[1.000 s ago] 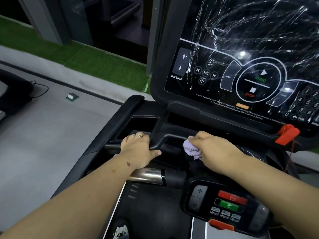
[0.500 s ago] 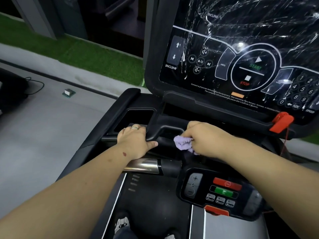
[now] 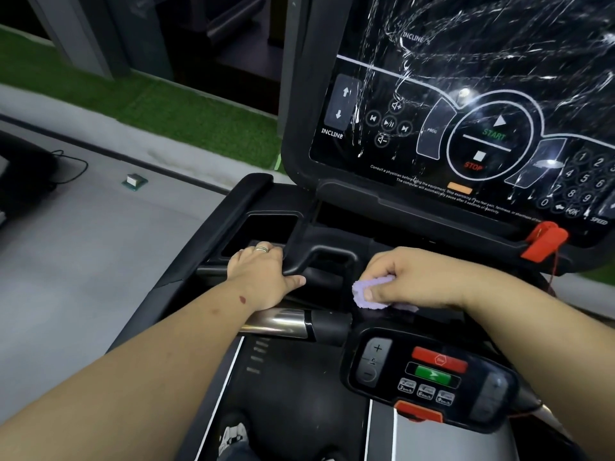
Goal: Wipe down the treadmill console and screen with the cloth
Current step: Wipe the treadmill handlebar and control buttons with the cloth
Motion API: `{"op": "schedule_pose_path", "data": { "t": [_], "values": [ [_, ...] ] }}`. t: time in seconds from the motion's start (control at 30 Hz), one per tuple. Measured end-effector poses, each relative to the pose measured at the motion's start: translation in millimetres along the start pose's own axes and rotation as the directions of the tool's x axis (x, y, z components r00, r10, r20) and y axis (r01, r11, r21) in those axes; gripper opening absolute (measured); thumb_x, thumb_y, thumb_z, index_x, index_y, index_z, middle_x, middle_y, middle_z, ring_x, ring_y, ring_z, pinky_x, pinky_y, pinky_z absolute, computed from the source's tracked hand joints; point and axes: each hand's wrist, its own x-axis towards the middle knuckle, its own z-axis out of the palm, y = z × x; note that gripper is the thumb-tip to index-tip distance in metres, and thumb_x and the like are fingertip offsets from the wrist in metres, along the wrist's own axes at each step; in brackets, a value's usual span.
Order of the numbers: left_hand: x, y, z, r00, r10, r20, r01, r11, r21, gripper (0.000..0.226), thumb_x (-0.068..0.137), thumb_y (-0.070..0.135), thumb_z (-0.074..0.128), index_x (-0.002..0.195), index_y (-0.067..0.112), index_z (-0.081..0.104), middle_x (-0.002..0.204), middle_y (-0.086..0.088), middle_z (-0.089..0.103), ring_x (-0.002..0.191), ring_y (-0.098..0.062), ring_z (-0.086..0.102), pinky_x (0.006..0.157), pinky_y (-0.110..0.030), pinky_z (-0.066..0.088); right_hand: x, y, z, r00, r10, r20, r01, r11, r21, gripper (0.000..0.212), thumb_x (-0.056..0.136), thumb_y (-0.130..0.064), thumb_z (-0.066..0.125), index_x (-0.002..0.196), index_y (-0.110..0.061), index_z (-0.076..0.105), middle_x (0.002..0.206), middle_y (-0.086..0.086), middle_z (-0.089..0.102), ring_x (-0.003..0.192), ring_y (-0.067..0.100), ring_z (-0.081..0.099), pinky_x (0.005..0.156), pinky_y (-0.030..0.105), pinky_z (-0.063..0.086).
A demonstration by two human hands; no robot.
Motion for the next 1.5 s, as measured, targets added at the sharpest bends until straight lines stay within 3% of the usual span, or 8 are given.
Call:
{"op": "schedule_pose_path", "data": {
  "t": [0.23,0.37,0.47,0.63,0.93,1.17,1.33,1.5],
  "values": [
    [-2,2,0,1.0,0.001,-0.007,-0.001,1.0,0.006,0.072,0.089,0.072,0.052,0.146,0.028,0.045,0.151,0.001,0.04,0.139,-0.025,0.038,0.118,-0.042,0.027,-2,-12,-1,0.999,0.002,-0.035,0.002,0.996,0.093,0.005,0.09,-0.024,0.076,0.09,-0.028,0.073,0.07,0.005,0.071,0.059,0.018,0.062,0.052,0.027,0.048],
    [-3,5,0,1.0,-0.01,-0.029,0.01,1.0,0.001,0.07,0.088,0.07,0.055,0.141,0.025,0.05,0.15,-0.002,0.041,0.137,-0.028,0.039,0.116,-0.04,0.029,12,-39,14,0.995,-0.093,-0.032,0.097,0.986,0.134,0.003,0.09,-0.022,0.077,0.093,-0.024,0.078,0.082,0.016,0.074,0.063,0.018,0.064,0.06,0.032,0.053],
    [-3,2,1,1.0,-0.014,-0.028,0.013,0.999,-0.031,0.066,0.088,0.069,0.056,0.136,0.024,0.053,0.147,-0.001,0.043,0.135,-0.028,0.041,0.112,-0.04,0.034,20,-52,32,0.983,-0.182,-0.021,0.183,0.982,0.04,0.005,0.09,-0.022,0.076,0.094,-0.024,0.079,0.084,0.005,0.076,0.061,0.01,0.065,0.063,0.027,0.054],
    [-2,-1,1,1.0,0.009,-0.023,-0.009,1.0,-0.014,0.068,0.09,0.07,0.053,0.141,0.026,0.05,0.147,-0.001,0.045,0.134,-0.027,0.043,0.11,-0.04,0.036,10,-35,3,0.998,-0.017,0.059,0.019,0.999,-0.034,0.007,0.091,-0.022,0.072,0.091,-0.025,0.079,0.079,0.01,0.076,0.056,0.017,0.062,0.06,0.028,0.05],
    [0,-1,0,1.0,0.017,-0.011,-0.017,1.0,-0.002,0.068,0.089,0.071,0.052,0.141,0.027,0.048,0.147,0.0,0.044,0.133,-0.028,0.043,0.108,-0.041,0.036,13,-45,-1,0.991,0.02,0.136,-0.006,0.995,-0.101,0.009,0.093,-0.022,0.07,0.091,-0.026,0.078,0.081,0.01,0.077,0.055,0.019,0.062,0.055,0.028,0.051],
    [1,-1,2,1.0,0.001,-0.002,-0.001,1.0,-0.022,0.07,0.087,0.074,0.052,0.14,0.028,0.049,0.149,0.003,0.042,0.136,-0.028,0.04,0.112,-0.041,0.033,40,-58,37,1.0,0.026,-0.005,-0.027,0.977,-0.214,0.02,0.093,-0.039,0.067,0.087,-0.022,0.076,0.069,-0.002,0.074,0.056,0.007,0.06,0.059,0.022,0.048],
    [-1,0,0,1.0,0.007,-0.003,-0.007,1.0,-0.027,0.068,0.089,0.071,0.054,0.141,0.028,0.048,0.149,0.003,0.042,0.136,-0.027,0.04,0.112,-0.04,0.031,13,-61,0,0.983,0.039,0.177,-0.003,0.98,-0.199,0.009,0.095,-0.026,0.067,0.091,-0.022,0.075,0.081,0.005,0.078,0.05,0.016,0.06,0.051,0.022,0.048],
    [-1,2,-1,1.0,0.001,0.005,-0.001,1.0,-0.023,0.063,0.09,0.066,0.055,0.139,0.026,0.048,0.15,0.002,0.041,0.136,-0.027,0.039,0.113,-0.04,0.03,26,-79,22,0.991,0.031,0.129,-0.003,0.977,-0.214,0.01,0.092,-0.022,0.068,0.086,-0.018,0.075,0.069,0.008,0.075,0.053,0.018,0.061,0.054,0.026,0.052]
  ]
}}
